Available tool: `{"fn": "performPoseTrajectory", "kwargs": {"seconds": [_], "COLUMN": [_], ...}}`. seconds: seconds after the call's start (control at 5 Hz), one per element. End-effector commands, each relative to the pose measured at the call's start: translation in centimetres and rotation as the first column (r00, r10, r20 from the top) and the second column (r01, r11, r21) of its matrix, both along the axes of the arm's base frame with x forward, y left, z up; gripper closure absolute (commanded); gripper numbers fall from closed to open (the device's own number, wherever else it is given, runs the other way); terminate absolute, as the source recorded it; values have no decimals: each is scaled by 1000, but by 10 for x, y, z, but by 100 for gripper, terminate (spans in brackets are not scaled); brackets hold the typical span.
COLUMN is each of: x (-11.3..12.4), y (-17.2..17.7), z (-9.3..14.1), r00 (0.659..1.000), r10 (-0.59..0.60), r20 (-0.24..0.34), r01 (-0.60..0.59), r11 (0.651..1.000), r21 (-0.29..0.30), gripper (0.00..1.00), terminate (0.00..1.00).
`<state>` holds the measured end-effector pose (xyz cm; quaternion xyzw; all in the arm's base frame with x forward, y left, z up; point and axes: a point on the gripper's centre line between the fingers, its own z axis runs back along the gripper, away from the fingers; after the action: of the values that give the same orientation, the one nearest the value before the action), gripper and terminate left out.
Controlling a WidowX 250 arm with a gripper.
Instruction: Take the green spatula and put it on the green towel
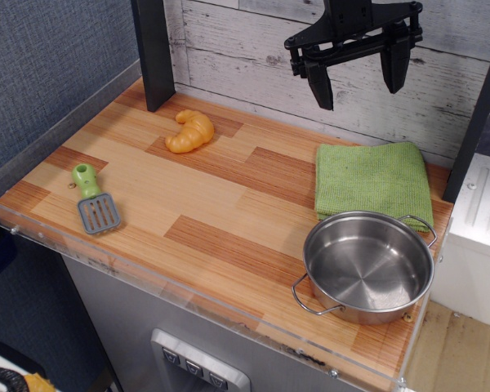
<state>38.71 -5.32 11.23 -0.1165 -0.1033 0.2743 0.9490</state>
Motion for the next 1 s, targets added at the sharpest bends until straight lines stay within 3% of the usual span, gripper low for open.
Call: {"fn": "performPoseTrajectory", "kwargs": {"seconds": [0.0, 0.2, 0.8], "x": [0, -4, -45], "y": [0, 26, 110], "z": [0, -2, -1], "r00": [1000, 999, 981], "r10": [0, 51, 192], "r20": [0, -2, 16], "r01": [0, -51, -192], "r11": [1000, 999, 965], "r21": [0, 19, 180], "gripper": [0, 0, 0], "terminate": [0, 0, 0]}}
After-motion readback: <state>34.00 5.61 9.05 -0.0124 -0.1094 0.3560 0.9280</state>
